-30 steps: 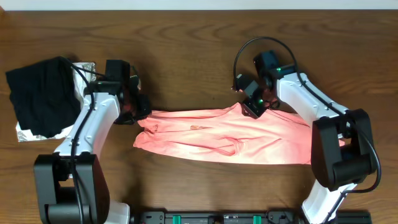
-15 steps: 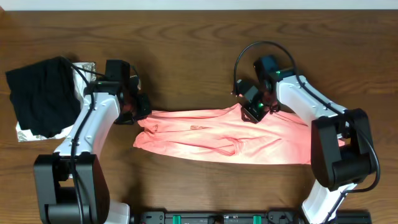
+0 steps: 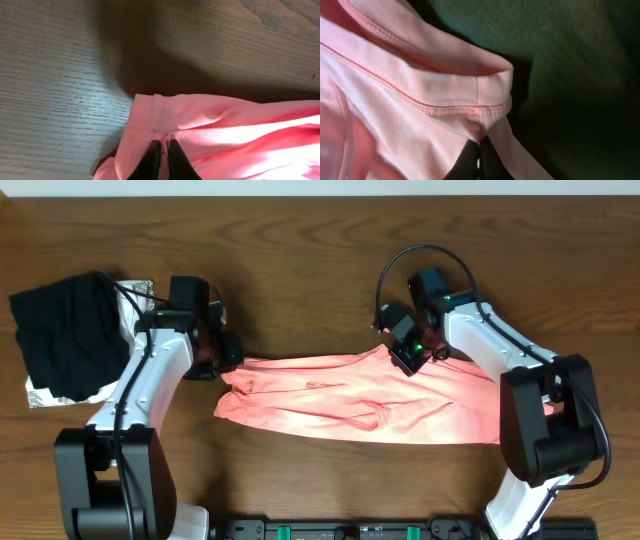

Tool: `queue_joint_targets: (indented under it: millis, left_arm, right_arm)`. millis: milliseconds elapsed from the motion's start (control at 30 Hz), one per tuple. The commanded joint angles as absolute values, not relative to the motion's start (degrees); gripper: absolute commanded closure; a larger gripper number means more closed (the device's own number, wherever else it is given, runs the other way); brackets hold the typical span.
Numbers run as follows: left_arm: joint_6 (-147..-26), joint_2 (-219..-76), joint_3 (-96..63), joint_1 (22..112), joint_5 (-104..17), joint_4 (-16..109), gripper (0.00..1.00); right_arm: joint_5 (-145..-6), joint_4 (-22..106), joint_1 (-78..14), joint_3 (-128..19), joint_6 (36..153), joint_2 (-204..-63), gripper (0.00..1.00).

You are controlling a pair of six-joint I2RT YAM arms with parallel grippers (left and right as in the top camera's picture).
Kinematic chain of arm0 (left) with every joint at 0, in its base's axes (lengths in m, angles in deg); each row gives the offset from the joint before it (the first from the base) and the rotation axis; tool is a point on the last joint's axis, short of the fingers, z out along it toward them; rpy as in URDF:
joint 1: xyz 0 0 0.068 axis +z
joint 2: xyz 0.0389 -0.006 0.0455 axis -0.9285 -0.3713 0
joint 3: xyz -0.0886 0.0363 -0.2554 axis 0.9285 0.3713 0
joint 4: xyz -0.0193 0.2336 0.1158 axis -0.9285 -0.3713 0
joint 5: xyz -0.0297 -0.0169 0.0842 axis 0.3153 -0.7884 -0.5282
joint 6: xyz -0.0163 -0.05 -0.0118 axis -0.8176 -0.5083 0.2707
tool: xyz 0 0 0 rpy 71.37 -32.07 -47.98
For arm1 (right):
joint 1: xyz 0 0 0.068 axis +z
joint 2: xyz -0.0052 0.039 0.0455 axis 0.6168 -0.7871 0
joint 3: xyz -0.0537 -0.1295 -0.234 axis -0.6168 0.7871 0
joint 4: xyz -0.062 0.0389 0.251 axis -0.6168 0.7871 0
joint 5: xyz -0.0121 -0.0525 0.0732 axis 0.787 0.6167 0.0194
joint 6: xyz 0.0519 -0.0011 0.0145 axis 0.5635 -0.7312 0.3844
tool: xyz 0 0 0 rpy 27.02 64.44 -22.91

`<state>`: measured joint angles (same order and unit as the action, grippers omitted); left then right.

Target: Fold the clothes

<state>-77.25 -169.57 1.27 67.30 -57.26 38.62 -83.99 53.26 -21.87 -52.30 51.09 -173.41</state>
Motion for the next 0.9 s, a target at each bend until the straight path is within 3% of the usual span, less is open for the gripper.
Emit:
queue_joint_targets:
  millis: [0, 867]
  left_arm:
    - [-77.3, -168.9, 1.5, 67.7, -58.2, 38.4, 0.94]
    - [-77.3, -168.9, 1.5, 67.7, -58.2, 38.3, 0.94]
  right_arm:
    - [-84.7, 53.1, -21.1, -52.2, 52.2, -174.1, 0.99]
    - [-91.4, 68.2, -15.8, -52.4, 52.8, -167.9, 0.99]
